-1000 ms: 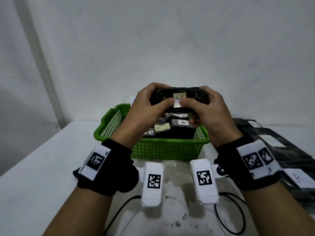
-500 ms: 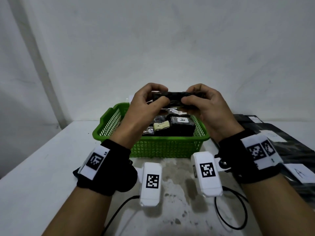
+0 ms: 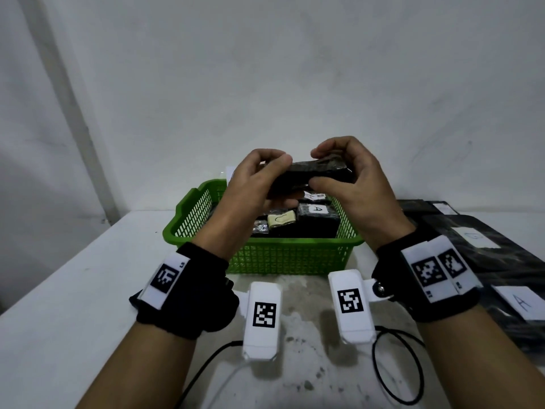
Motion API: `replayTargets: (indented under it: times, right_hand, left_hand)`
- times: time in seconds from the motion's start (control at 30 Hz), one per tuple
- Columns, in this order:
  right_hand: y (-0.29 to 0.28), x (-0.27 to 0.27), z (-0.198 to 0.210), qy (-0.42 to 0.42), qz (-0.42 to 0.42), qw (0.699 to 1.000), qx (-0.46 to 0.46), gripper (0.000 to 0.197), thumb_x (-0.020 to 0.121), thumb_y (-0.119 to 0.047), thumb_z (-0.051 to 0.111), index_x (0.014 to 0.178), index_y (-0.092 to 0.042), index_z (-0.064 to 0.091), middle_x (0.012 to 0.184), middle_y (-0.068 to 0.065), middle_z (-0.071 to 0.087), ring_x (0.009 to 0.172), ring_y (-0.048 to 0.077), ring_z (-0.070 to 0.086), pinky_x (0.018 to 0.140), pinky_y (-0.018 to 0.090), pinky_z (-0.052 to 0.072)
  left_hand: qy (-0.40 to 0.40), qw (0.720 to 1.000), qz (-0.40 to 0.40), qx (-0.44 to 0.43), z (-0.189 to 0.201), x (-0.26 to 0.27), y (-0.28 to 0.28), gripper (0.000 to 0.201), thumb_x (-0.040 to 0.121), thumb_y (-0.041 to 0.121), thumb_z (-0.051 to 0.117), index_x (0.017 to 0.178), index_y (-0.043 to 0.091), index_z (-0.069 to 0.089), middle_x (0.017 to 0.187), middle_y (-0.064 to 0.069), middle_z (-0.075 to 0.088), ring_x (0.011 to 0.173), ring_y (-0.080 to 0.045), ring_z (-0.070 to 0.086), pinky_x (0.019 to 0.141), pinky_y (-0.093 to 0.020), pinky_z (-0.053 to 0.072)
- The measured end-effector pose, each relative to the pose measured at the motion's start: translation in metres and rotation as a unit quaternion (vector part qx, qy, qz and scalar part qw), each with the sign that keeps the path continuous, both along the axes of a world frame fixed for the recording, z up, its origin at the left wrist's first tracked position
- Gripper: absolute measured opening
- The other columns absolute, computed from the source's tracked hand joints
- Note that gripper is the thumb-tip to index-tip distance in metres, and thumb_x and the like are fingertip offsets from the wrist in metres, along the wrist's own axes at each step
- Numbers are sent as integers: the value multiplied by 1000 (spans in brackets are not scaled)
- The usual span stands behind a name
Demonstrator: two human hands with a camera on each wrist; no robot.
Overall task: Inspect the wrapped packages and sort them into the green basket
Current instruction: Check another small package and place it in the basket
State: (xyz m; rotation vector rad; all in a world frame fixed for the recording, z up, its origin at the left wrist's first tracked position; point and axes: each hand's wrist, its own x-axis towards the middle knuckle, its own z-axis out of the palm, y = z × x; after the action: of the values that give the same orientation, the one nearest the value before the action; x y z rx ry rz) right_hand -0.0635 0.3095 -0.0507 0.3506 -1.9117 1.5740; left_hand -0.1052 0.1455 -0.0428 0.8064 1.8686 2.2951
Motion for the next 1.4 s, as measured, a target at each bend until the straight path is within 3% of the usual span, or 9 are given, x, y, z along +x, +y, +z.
replayTargets:
  times: [0.1, 0.2, 0.47, 0.63, 0.87, 0.97, 1.07, 1.23, 1.4]
  right_hand:
    - [-1, 0, 0, -55, 52, 995, -60, 46, 75, -14, 77, 117, -22, 59, 125, 9, 63, 109, 22, 68, 89, 33, 59]
    - [-3, 0, 2, -77, 69, 987, -121, 32, 87, 0, 72, 113, -14, 60, 118, 13, 63, 100, 24, 70, 79, 32, 61]
    - [-2, -4, -3, -23, -7, 998, -59, 33, 71, 6, 78, 86, -20, 66, 92, 11, 68, 85, 25, 70, 78, 44, 62]
    - [-2, -4, -4, -11, -27, 998, -52, 36, 69, 12, 78, 75, -22, 66, 99, 23, 71, 88, 29, 71, 81, 46, 63]
    - [2, 0, -1, 20, 6, 1000, 20, 37, 77, 5, 76, 104, -16, 61, 105, 3, 64, 95, 13, 65, 82, 27, 57]
    - [0, 2, 3, -9, 28, 999, -32, 33, 80, -17, 74, 110, -21, 61, 112, 2, 64, 104, 16, 66, 80, 32, 60]
    - [1, 5, 7, -76, 33, 992, -92, 14, 92, -18, 70, 104, -18, 63, 99, 2, 67, 86, 13, 71, 64, 31, 59]
    - [5, 6, 7, -54, 20, 998, -27, 12, 89, -2, 71, 85, -13, 69, 83, 5, 71, 75, 15, 71, 68, 28, 58]
    - [2, 4, 5, 32, -84, 991, 103, 14, 86, -16, 77, 83, -28, 69, 85, -7, 73, 82, 13, 72, 77, 30, 59]
  left_hand:
    - [17, 1000, 9, 20, -2, -2, 0, 21, 95, 10, 63, 115, 10, 56, 118, -22, 61, 93, -27, 71, 73, -28, 59]
    - [40, 999, -1, 13, -4, -2, 0, 22, 93, 5, 65, 113, 11, 58, 115, -19, 59, 95, -21, 69, 77, -28, 58]
    - [135, 989, 45, -29, -7, -2, 4, 28, 87, -9, 65, 106, 9, 54, 108, -15, 61, 84, -20, 69, 71, -29, 60]
    - [162, 985, 44, -44, -8, -1, 3, 26, 87, -12, 63, 106, 4, 55, 115, -16, 66, 102, -29, 70, 80, -40, 62]
    - [25, 998, -12, -50, -2, -2, -3, 27, 99, 19, 59, 123, 10, 55, 116, -13, 68, 86, -28, 74, 76, -38, 62]
    - [37, 998, -4, -45, 0, -2, -4, 24, 99, 10, 57, 121, 3, 58, 109, -16, 70, 76, -23, 71, 69, -30, 61]
    - [62, 997, -13, -41, 0, -3, -5, 19, 96, 0, 56, 114, 4, 59, 115, -18, 65, 88, -24, 72, 76, -32, 60]
    - [72, 996, -9, -45, -3, -3, -2, 7, 97, 9, 60, 104, 9, 58, 107, -16, 63, 96, -24, 71, 79, -33, 59]
    - [79, 996, 26, -27, -6, -5, -1, 11, 94, 3, 64, 100, 6, 56, 97, -15, 61, 86, -23, 71, 76, -40, 61]
